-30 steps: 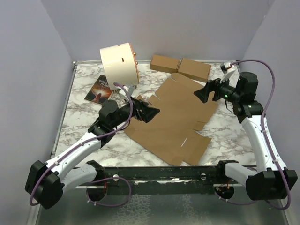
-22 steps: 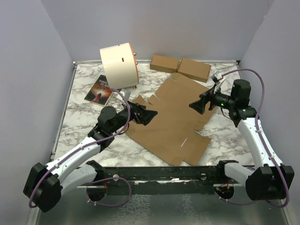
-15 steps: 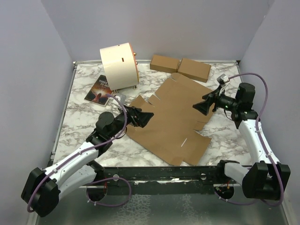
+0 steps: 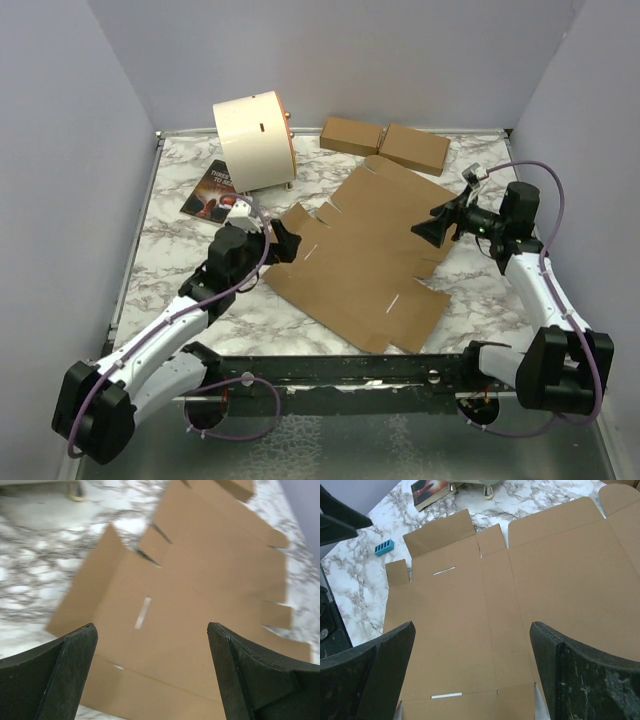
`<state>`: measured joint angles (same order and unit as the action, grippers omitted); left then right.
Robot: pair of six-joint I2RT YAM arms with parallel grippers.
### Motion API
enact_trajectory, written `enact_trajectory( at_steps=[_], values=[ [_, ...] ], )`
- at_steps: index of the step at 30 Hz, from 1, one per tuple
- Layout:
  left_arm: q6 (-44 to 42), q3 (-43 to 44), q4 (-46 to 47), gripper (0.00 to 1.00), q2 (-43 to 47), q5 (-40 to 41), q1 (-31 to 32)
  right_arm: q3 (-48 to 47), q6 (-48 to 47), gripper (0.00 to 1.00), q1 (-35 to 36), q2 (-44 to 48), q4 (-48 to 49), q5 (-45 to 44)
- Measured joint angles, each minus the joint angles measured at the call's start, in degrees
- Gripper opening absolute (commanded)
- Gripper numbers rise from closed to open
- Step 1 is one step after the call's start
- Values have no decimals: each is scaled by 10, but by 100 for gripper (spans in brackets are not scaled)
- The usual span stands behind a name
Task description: Fold the paper box
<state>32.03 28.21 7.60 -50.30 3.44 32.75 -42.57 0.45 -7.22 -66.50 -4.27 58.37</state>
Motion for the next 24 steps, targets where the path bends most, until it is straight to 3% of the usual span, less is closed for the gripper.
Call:
enact_trajectory(
  at_steps=[8, 15, 24],
  values=[
    [-29, 6, 28, 85, -125, -118, -211, 0, 2, 99, 0, -2, 8, 0],
    [-46, 23, 63, 82, -240, -205, -229, 0, 0, 99, 0, -27, 9, 0],
    [-104, 74, 76, 70, -349, -221, -230, -10, -15, 99, 0, -75, 2, -1]
  ],
)
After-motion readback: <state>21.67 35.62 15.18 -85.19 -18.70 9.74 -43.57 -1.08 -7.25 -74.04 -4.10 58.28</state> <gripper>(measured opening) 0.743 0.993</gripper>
